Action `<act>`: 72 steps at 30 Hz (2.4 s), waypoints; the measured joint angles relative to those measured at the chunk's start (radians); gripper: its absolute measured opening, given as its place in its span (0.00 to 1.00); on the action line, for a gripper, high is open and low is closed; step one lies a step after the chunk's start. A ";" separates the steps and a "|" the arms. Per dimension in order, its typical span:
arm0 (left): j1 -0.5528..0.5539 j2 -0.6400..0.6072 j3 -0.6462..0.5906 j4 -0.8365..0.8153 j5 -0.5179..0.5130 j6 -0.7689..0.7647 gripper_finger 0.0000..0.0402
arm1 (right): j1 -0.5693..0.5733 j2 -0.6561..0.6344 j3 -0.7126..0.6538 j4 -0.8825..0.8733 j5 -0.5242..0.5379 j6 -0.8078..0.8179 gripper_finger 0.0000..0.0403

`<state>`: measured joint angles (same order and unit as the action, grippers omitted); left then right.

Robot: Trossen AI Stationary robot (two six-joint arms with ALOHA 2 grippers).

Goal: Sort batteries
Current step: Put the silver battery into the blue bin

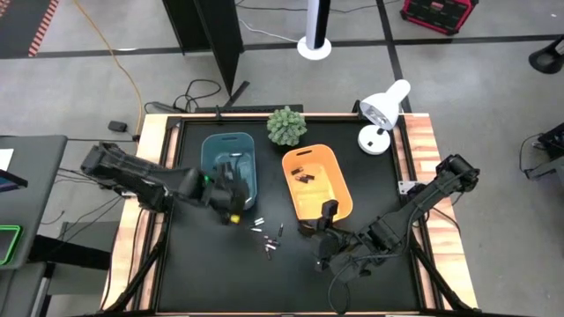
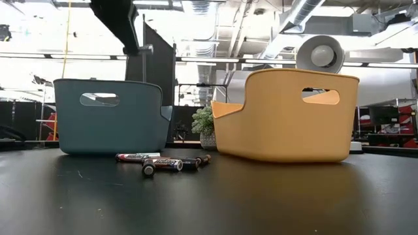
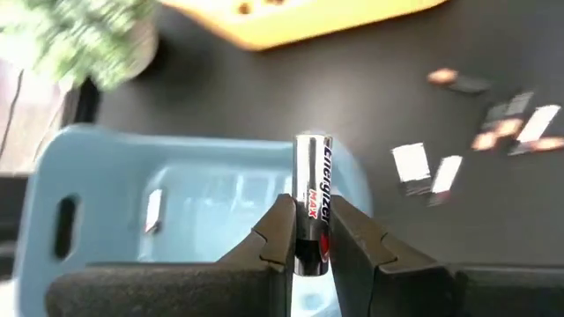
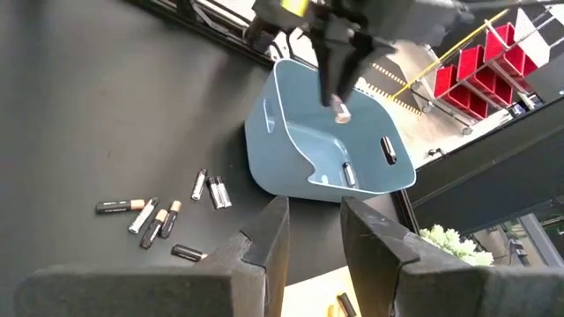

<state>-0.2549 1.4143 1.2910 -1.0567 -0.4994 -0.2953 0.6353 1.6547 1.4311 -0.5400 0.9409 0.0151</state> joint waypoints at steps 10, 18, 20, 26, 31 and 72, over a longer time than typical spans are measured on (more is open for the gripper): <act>0.399 -0.021 -0.164 0.154 0.209 0.319 0.10 | 0.000 0.000 0.000 0.002 0.000 0.000 0.30; 0.624 -0.021 -0.246 0.252 0.346 0.503 0.10 | 0.000 0.000 0.000 0.002 0.000 0.000 0.30; 0.656 -0.021 -0.263 0.277 0.370 0.518 0.11 | 0.000 0.000 0.000 0.002 0.000 0.000 0.30; 0.684 -0.021 -0.276 0.309 0.351 0.505 0.29 | 0.000 0.000 0.000 0.002 0.000 0.001 0.30; 0.678 -0.021 -0.276 0.323 0.338 0.495 0.47 | -0.002 0.000 0.000 0.002 0.000 0.003 0.30; -0.212 0.174 -0.179 0.426 0.133 0.193 0.51 | -0.149 0.069 -0.001 0.077 -0.188 0.018 0.30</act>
<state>-0.4666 1.5884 1.1118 -0.6303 -0.3659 -0.1027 0.4862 1.7233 1.4303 -0.4634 0.7534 0.0335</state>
